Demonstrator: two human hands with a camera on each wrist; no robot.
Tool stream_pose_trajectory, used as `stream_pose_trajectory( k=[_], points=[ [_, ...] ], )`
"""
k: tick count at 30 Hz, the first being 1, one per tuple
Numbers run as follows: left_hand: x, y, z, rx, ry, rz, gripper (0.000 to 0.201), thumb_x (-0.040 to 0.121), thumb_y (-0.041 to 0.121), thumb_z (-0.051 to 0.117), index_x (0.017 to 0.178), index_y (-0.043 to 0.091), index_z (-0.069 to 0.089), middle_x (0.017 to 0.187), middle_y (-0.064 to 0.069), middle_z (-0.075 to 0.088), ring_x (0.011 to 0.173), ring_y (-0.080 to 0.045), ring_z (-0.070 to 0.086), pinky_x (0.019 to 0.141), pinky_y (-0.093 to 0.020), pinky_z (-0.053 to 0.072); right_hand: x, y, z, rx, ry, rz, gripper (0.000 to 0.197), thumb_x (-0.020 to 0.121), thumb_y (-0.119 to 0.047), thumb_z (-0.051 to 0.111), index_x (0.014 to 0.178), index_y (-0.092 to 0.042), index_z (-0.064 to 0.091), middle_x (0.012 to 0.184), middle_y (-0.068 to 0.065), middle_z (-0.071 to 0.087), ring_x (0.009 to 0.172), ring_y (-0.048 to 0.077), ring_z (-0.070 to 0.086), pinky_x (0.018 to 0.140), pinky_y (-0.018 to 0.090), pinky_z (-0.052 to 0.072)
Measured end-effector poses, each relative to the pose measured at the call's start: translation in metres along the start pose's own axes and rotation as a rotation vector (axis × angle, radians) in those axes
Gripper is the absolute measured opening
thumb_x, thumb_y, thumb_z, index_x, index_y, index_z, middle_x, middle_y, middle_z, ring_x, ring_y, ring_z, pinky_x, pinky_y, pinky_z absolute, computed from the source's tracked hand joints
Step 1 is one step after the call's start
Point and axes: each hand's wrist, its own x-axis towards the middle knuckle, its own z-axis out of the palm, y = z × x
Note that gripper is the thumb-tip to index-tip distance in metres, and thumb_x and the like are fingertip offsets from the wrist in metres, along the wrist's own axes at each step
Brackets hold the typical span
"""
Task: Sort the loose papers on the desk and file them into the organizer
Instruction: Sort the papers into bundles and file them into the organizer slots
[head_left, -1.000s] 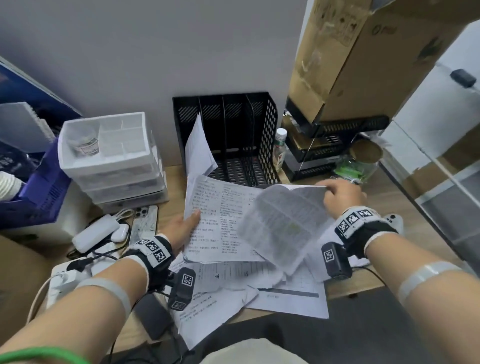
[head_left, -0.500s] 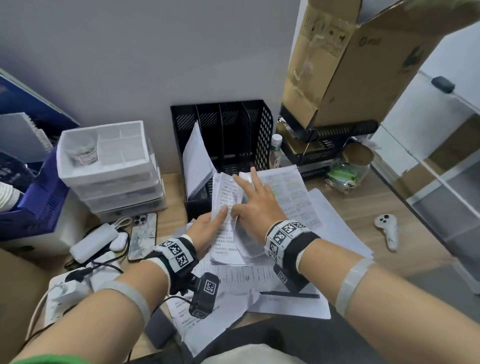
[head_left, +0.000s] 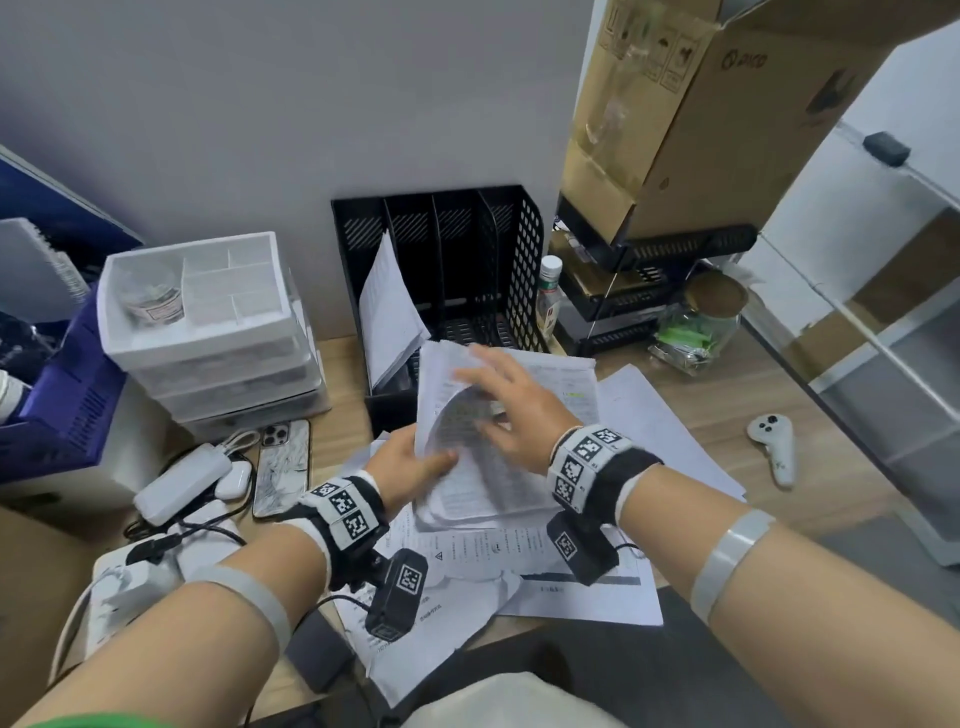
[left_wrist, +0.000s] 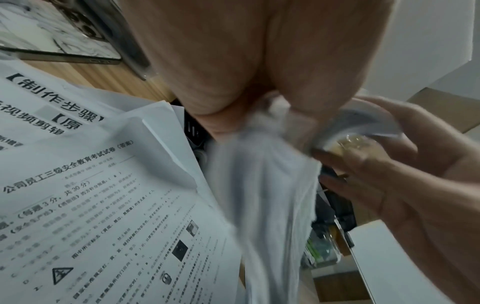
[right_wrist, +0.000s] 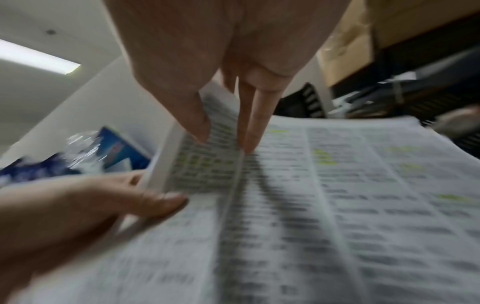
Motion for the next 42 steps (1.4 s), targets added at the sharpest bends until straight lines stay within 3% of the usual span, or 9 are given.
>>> stream_pose_trajectory(
  k=[3,6,9,15,21,27,33,36,42],
  points=[
    [0.001,-0.003,-0.006,-0.101,0.028,-0.073,0.021,0.087,-0.007,0.062,0.098,0.011,0.064,0.097,-0.011,0.070,0.099,-0.034,0.065,0.090,-0.044,0.056,-0.012,0.038,-0.014,0.106,0.223,0.415,0.087,0.078,-0.017,0.074,0.148,-0.032,0.025,0.159,-0.002,0.011,0.133,0.018,0.040,0.108,0.037,0.039],
    [0.000,-0.006,-0.015,-0.198,0.009,-0.113,0.029,0.074,0.004,0.060,0.103,0.009,0.063,0.099,-0.014,0.068,0.094,-0.030,0.067,0.082,-0.040,0.061,-0.034,0.078,-0.027,0.311,0.156,0.835,0.094,0.076,-0.019,0.081,0.150,-0.014,0.024,0.146,0.010,0.036,0.138,0.028,0.036,0.115,0.041,0.029],
    [0.000,-0.005,-0.025,-0.279,-0.029,-0.163,0.037,0.075,0.002,0.062,0.111,0.004,0.062,0.103,-0.013,0.071,0.093,-0.028,0.070,0.080,-0.041,0.062,-0.044,0.094,-0.028,0.633,0.040,0.788,0.042,0.078,-0.009,0.078,0.116,-0.018,0.061,0.125,0.004,0.065,0.117,0.023,0.060,0.109,0.044,0.041],
    [0.001,-0.009,-0.036,-0.260,0.197,-0.081,0.037,0.074,0.000,0.069,0.109,0.009,0.067,0.102,-0.011,0.070,0.100,-0.031,0.063,0.096,-0.054,0.051,-0.035,0.087,-0.011,0.889,0.267,0.701,0.026,0.075,-0.010,0.078,0.100,-0.015,0.073,0.106,0.006,0.076,0.102,0.026,0.071,0.096,0.052,0.052],
    [-0.016,-0.049,-0.044,-0.117,0.288,-0.188,0.026,0.079,0.009,0.080,0.102,0.019,0.071,0.109,-0.012,0.074,0.109,-0.036,0.068,0.097,-0.053,0.053,-0.052,0.068,0.028,0.726,0.164,0.676,0.033,0.069,-0.012,0.074,0.096,-0.030,0.068,0.107,0.007,0.073,0.103,0.025,0.067,0.094,0.046,0.053],
    [-0.026,-0.069,-0.046,0.073,0.279,-0.298,0.016,0.077,0.027,0.079,0.091,0.028,0.073,0.109,-0.013,0.073,0.108,-0.034,0.066,0.101,-0.056,0.049,-0.070,0.086,0.055,0.582,0.016,0.818,0.043,0.077,-0.015,0.074,0.119,-0.014,0.064,0.111,0.006,0.070,0.106,0.025,0.065,0.098,0.046,0.050],
    [-0.017,-0.029,-0.060,0.117,0.237,-0.300,0.017,0.089,0.022,0.071,0.105,0.015,0.069,0.105,-0.010,0.075,0.098,-0.031,0.072,0.089,-0.054,0.058,-0.031,0.062,0.004,0.280,0.050,0.674,0.017,0.088,-0.011,0.061,0.095,0.003,0.068,0.088,0.019,0.070,0.085,0.033,0.064,0.074,0.037,0.052],
    [-0.013,-0.003,-0.072,0.122,0.169,-0.331,0.021,0.088,0.020,0.073,0.108,0.014,0.068,0.101,-0.014,0.076,0.091,-0.031,0.075,0.076,-0.053,0.062,-0.005,0.036,-0.035,0.067,0.028,0.524,0.017,0.092,-0.011,0.052,0.080,-0.004,0.062,0.066,0.007,0.056,0.071,0.028,0.053,0.054,0.028,0.039],
    [-0.017,0.042,-0.076,-0.093,0.002,-0.392,0.012,0.092,0.004,0.061,0.103,0.000,0.067,0.091,-0.010,0.075,0.075,-0.022,0.072,0.076,-0.052,0.061,0.030,-0.007,-0.092,-0.089,0.087,0.329,0.018,0.088,-0.014,0.053,0.077,-0.004,0.064,0.083,0.019,0.069,0.084,0.035,0.063,0.076,0.041,0.050]
  ],
)
